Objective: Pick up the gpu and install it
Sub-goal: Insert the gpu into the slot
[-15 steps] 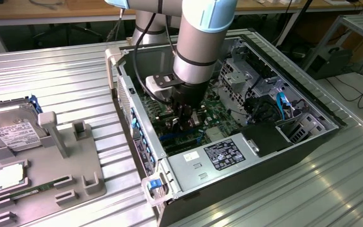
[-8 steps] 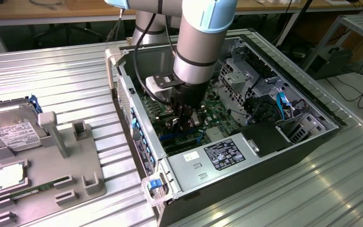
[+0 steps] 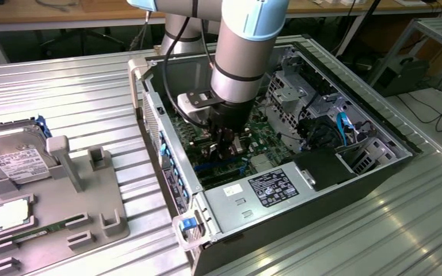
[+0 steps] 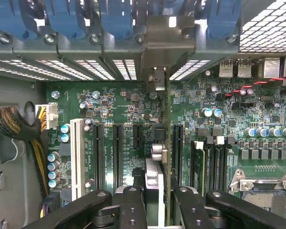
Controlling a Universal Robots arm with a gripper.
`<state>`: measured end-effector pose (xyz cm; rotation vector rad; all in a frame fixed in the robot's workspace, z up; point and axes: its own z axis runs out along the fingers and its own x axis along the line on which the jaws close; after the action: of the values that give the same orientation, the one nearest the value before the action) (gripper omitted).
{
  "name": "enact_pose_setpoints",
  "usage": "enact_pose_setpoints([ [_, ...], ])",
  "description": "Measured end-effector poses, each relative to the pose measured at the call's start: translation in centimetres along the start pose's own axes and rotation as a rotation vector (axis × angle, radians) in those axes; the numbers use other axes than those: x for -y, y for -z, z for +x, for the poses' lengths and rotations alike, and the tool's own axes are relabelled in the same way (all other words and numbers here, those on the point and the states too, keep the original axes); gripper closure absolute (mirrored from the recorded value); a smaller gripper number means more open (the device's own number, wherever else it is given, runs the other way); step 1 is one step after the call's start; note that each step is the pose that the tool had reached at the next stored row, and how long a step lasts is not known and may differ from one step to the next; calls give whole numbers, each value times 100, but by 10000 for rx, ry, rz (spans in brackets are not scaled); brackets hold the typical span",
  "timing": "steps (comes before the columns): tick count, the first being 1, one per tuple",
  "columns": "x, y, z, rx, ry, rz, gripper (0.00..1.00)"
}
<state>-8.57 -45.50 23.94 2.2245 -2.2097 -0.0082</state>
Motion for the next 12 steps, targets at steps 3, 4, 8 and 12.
enact_pose_setpoints([
  [3,-2,0,-1,1,0,0,72],
  [4,-2,0,-1,1,0,0,72],
  [8,-4,-3,0,-2,0,-1,72],
  [12,-4,-16,0,-1,3,-2,72],
])
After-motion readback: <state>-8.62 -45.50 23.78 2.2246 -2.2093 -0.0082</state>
